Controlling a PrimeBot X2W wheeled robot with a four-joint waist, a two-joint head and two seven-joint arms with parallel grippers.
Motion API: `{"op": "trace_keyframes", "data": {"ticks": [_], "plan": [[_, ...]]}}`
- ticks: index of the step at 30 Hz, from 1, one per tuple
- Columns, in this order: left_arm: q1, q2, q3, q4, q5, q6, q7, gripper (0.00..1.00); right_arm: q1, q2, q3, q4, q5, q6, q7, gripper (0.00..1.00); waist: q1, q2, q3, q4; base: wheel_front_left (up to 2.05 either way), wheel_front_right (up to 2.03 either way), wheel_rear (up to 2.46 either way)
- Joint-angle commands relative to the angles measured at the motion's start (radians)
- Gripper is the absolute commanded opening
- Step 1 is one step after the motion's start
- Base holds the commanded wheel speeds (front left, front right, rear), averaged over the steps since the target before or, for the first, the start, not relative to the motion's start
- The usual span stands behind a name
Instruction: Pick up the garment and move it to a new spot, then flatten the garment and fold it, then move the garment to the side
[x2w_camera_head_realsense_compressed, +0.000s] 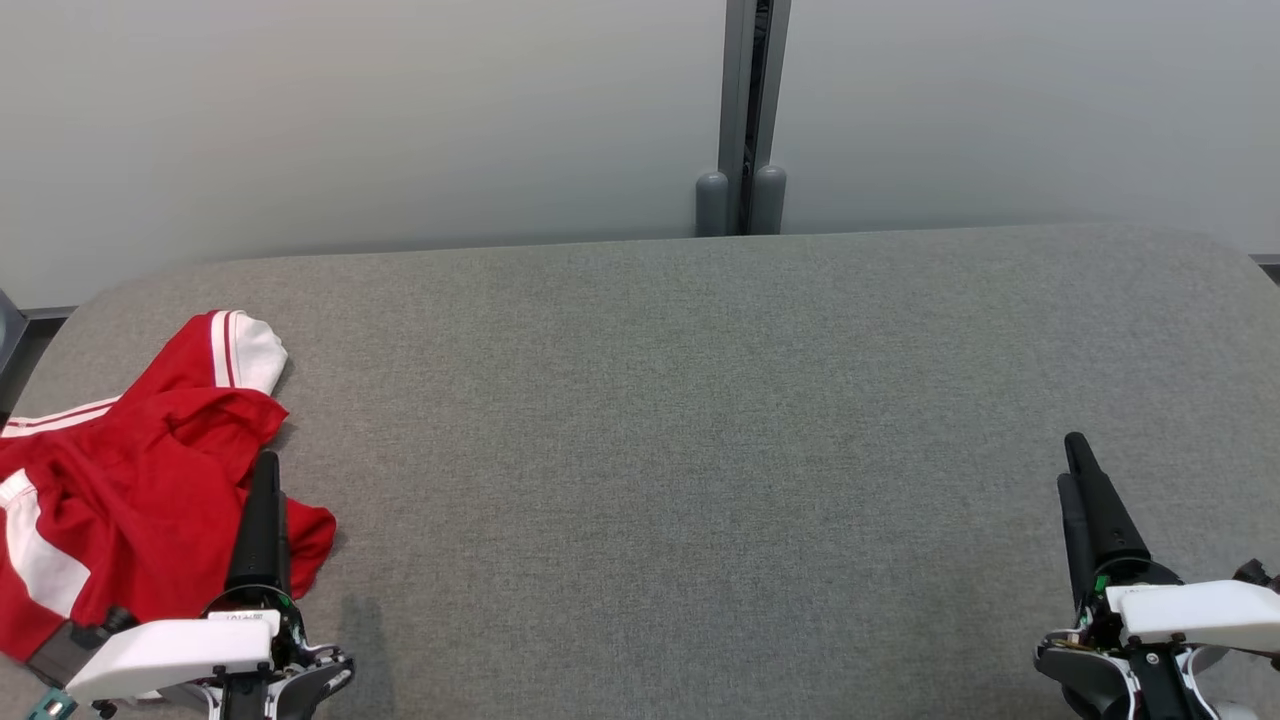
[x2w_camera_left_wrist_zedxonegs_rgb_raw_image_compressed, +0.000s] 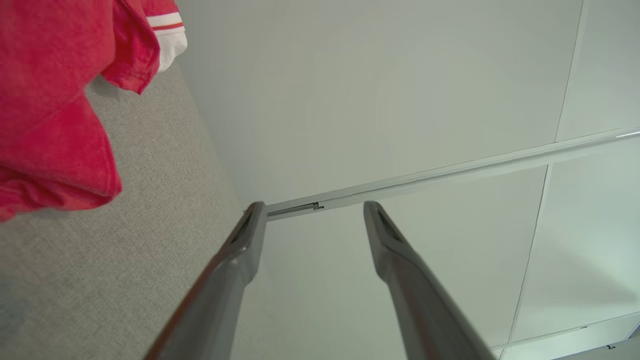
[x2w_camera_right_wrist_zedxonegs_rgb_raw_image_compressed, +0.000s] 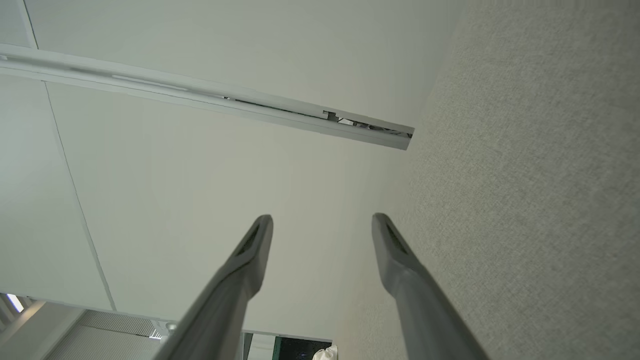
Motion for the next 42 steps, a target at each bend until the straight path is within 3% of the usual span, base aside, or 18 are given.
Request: {"op": "trace_keyframes", "data": {"ticks": [1,19,28,42], "plan": [[-0.031,0.011,0.004,-0.023,0.041,-0.001,-0.011,1.00,-0.029,-0.009,0.007,-0.028,-0.040,0.001,-0.015,1.00,0.0000,0.0000,0.000,0.000,0.00,0.00,0.00],[-0.035,0.013,-0.020,-0.051,0.428,0.014,-0.072,1.00,-0.038,-0.025,0.064,-0.058,-0.364,0.001,-0.076,1.00,0.0000,0.0000,0.005,0.005,0.00,0.00,0.00],[-0.030,0.014,-0.052,-0.072,0.650,0.068,-0.103,1.00,-0.042,-0.021,0.062,-0.050,-0.606,0.001,-0.108,1.00,0.0000,0.0000,0.007,0.007,0.00,0.00,0.00],[-0.030,0.016,-0.079,-0.072,0.843,0.112,-0.143,1.00,-0.050,-0.017,0.075,-0.044,-0.830,0.002,-0.147,1.00,0.0000,0.0000,0.009,0.011,0.00,0.00,0.00]]}}
